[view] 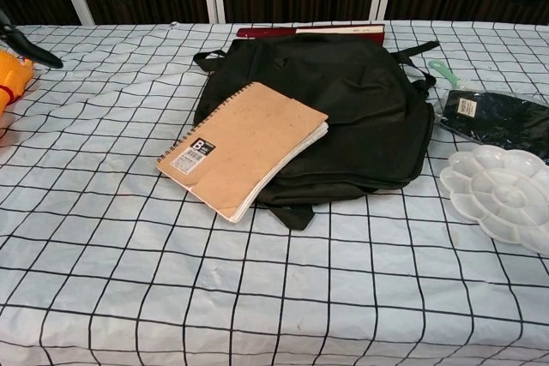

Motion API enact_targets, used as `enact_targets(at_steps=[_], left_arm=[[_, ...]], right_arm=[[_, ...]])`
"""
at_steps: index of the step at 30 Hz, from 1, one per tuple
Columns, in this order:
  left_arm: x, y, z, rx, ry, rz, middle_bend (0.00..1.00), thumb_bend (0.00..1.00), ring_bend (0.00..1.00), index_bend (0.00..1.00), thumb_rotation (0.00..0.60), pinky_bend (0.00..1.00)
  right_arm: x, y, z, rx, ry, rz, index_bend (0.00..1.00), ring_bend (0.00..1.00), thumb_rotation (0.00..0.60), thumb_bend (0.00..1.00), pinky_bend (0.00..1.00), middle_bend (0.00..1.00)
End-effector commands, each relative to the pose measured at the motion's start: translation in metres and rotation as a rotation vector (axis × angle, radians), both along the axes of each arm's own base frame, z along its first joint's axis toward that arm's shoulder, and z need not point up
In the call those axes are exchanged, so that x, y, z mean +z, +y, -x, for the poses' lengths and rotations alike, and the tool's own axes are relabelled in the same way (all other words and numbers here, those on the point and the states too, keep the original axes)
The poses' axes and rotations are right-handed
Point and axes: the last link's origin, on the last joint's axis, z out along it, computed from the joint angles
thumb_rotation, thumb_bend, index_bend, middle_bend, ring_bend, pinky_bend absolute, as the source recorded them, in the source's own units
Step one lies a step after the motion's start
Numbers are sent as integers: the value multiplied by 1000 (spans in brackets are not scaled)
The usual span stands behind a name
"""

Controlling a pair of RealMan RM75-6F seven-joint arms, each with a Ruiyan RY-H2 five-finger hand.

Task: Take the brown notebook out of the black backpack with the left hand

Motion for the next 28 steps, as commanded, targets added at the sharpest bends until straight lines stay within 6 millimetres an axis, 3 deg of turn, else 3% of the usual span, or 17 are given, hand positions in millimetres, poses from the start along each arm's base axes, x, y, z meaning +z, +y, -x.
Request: enact_targets(at_steps=[1,5,8,14,17,23,28], left_arm=[[3,-18,26,5,146,-170,157,60,0,231,600,0],[10,-48,49,5,209,-385,155,64,0,225,600,0],[12,-68,60,40,175,-444,154,65,0,224,600,0],[20,-126,99,193,108,-492,147,65,0,222,600,0],[24,-176,125,333,128,-486,156,65,0,222,600,0],[28,-198,121,352,105,-512,145,69,0,222,600,0],[30,-204,122,384,98,-515,135,69,0,215,600,0]], right_arm=[[3,1,2,0,2,13,58,113,600,158,129,62],[14,16,12,-15,5,55,53,114,600,157,129,64],[19,30,19,-4,14,83,49,114,600,158,129,64],[23,80,49,22,51,135,31,106,600,158,129,64],[20,122,79,-42,16,136,23,105,600,157,129,64],[6,151,96,-31,11,186,20,105,600,158,129,61],[1,151,103,-58,79,237,0,90,600,158,129,9]])
